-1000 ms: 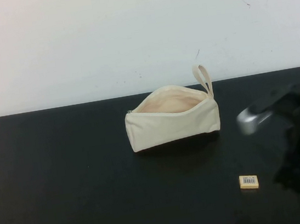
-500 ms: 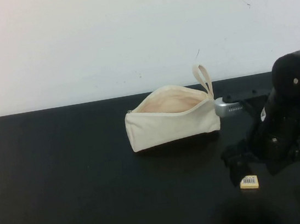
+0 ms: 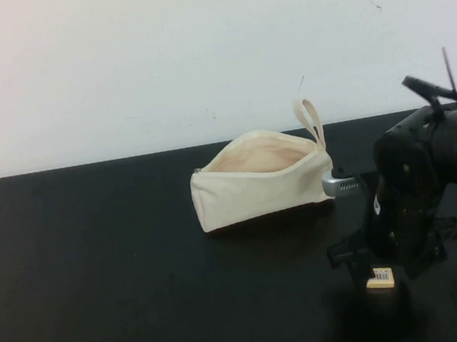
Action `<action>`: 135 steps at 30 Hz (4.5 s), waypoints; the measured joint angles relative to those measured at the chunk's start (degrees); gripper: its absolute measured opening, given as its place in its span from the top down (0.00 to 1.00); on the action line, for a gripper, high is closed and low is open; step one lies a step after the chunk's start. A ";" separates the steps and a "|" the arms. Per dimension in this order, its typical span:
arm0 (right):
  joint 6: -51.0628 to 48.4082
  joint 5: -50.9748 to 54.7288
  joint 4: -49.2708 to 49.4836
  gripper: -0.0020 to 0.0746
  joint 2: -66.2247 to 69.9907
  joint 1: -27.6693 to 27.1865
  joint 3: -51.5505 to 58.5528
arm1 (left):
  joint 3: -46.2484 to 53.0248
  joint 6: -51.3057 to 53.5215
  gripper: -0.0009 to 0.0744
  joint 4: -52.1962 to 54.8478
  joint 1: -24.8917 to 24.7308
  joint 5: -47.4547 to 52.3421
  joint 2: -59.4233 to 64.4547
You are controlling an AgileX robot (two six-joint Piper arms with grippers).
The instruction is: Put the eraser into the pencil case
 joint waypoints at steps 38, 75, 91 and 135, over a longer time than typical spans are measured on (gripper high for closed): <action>-16.10 -2.02 -0.92 0.57 -1.98 2.59 -24.16 | 0.00 0.00 0.99 0.00 0.00 0.00 0.00; -23.47 -20.00 -1.50 0.97 -27.68 5.08 0.63 | 0.00 0.00 0.99 -0.10 0.00 0.00 0.00; -23.10 -22.95 -14.83 0.97 -70.50 5.08 35.04 | 0.00 0.00 0.99 -0.10 0.00 0.00 0.00; -33.16 -26.17 2.38 0.97 -111.62 -33.43 74.25 | 0.00 0.00 0.99 -0.10 0.00 0.00 0.00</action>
